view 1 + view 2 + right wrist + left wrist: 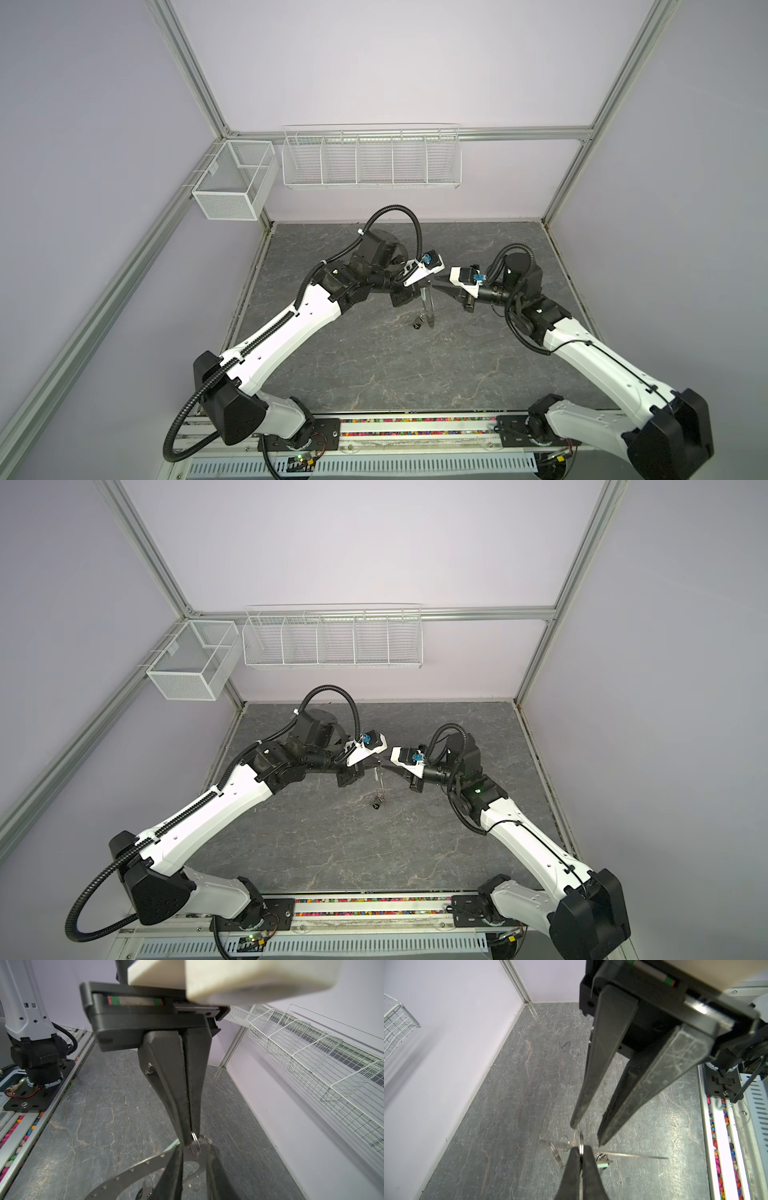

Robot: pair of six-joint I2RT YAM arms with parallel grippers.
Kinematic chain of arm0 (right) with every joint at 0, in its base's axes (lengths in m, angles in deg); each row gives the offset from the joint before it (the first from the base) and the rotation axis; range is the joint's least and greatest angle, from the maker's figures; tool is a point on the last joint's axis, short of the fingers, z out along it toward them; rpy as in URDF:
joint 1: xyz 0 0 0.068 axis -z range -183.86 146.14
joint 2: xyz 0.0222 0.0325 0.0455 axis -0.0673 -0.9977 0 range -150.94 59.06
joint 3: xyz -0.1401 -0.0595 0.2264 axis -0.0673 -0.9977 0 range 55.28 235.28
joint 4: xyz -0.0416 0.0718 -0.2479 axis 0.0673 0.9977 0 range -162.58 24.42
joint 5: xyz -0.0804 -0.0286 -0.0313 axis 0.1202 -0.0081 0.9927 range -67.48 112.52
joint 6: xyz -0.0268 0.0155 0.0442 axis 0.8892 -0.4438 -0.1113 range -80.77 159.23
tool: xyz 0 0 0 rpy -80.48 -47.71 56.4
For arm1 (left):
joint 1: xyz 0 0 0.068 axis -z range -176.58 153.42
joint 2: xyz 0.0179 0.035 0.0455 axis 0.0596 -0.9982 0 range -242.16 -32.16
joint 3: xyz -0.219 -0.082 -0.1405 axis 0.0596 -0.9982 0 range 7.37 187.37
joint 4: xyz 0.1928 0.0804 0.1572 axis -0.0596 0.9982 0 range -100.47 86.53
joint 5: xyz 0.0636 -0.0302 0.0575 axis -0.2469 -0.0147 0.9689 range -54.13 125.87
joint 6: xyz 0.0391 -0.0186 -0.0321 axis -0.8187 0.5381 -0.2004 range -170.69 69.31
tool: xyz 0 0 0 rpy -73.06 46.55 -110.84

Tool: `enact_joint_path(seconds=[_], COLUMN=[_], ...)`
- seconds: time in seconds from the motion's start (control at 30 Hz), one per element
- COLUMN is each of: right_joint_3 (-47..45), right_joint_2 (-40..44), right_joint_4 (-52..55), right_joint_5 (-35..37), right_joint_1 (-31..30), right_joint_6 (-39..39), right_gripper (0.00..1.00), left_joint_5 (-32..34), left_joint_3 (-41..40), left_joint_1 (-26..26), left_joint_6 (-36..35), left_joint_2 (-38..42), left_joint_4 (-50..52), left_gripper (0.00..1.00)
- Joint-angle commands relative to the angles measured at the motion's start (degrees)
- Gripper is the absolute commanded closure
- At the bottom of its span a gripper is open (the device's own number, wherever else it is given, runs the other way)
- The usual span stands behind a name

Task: Attach keys to a key ring
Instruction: Insert the key into the keyring.

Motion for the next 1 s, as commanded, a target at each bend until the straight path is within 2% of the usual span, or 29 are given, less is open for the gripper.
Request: enact_joint_path(seconds=[0.0,0.27,0.63,0.7,0.77,0.83,0.97], right_joint_3=[1.0,1.0,1.0,1.0,0.9,-0.2,-0.8], right_joint_2=[-0.4,-1.4,-1.4,-1.5,-1.6,-1.6,-2.2], right_joint_4=[-1.0,-1.0,-1.2,-1.6,-2.6,-5.5,-9.4], right_joint_5=[-0.4,-0.6,-2.5,-2.8,-2.6,-1.8,-1.7], right_joint_1=[-0.4,-0.6,-0.6,-0.6,-0.4,0.1,0.7], right_joint_6=[0.4,0.5,1.4,0.9,-1.0,-4.0,-8.2], right_gripper=[0.78,0.79,0.93,0.93,0.93,0.93,0.93], left_joint_5=[-2.2,-4.4,-5.5,-5.2,-3.2,0.0,3.3], left_joint_3=[0.0,-0.3,0.5,0.5,-0.2,-2.6,-10.2], left_joint_1=[0.5,0.7,0.9,0.9,0.9,0.8,-0.5], left_joint_6=[-1.0,-2.6,-6.2,-6.3,-5.9,-4.8,-0.4], left_joint_2=[1.5,1.4,0.1,0.0,0.5,2.2,6.6], left_joint_4=[-0.4,-0.2,2.3,2.2,0.6,-2.9,-13.8], left_gripper=[1.0,1.0,1.0,1.0,0.92,0.79,0.63])
